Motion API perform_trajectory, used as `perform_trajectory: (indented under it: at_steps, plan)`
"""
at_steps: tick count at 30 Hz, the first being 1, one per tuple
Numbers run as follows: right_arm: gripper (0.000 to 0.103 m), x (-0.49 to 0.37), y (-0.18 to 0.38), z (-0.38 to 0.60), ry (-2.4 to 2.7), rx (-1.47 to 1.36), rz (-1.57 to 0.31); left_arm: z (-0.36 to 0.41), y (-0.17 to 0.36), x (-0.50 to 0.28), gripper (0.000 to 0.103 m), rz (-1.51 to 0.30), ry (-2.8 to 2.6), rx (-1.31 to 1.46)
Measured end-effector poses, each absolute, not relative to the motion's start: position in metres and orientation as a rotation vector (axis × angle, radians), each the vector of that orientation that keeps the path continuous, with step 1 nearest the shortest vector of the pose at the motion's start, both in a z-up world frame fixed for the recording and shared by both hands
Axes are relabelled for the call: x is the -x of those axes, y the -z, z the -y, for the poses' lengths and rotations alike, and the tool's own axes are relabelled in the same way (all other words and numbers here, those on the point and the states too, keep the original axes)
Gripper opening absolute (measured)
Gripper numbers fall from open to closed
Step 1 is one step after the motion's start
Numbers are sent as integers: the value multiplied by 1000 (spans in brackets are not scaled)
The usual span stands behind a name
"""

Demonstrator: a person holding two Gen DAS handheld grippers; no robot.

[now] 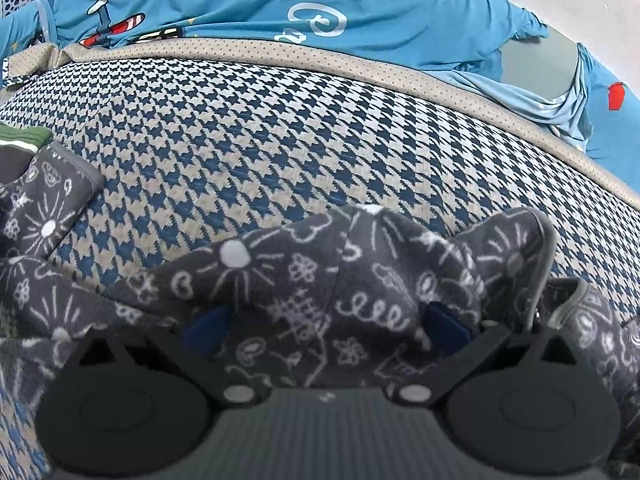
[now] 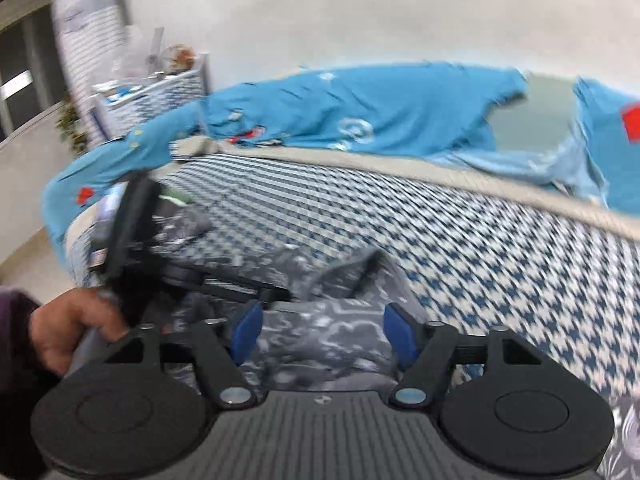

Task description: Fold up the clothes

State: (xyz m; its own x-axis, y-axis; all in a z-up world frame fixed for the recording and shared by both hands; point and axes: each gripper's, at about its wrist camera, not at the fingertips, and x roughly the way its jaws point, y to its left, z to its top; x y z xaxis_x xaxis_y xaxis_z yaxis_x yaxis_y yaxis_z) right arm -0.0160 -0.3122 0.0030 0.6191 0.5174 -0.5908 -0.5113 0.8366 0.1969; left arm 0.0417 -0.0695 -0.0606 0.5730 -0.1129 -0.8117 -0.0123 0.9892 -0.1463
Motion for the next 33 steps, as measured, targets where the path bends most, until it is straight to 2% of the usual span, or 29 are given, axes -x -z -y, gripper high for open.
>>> perform_trajectory:
  at_steps: [9,14,16,17,18,20,23,33]
  plan:
    - [70,-31,30,323,-533,-248,-882,71,61,-42,103,-960,59,129]
    - [68,-39,37,311,-536,-232,-884,73,62,-42,103,-959,55,132]
    - [58,-40,37,309,-523,-220,-878,69,59,-43,103,-963,60,159]
    - [48,-40,37,308,-517,-212,-874,67,58,-43,103,-966,63,172]
    - [32,-40,36,308,-507,-202,-868,64,56,-44,103,-970,69,194]
    - [18,-37,31,311,-461,-182,-845,57,53,-46,103,-973,77,234]
    - [15,-33,21,318,-413,-163,-787,48,51,-49,103,-973,50,257]
    - [14,-38,-7,314,-311,-33,-621,58,51,-48,103,-979,64,239]
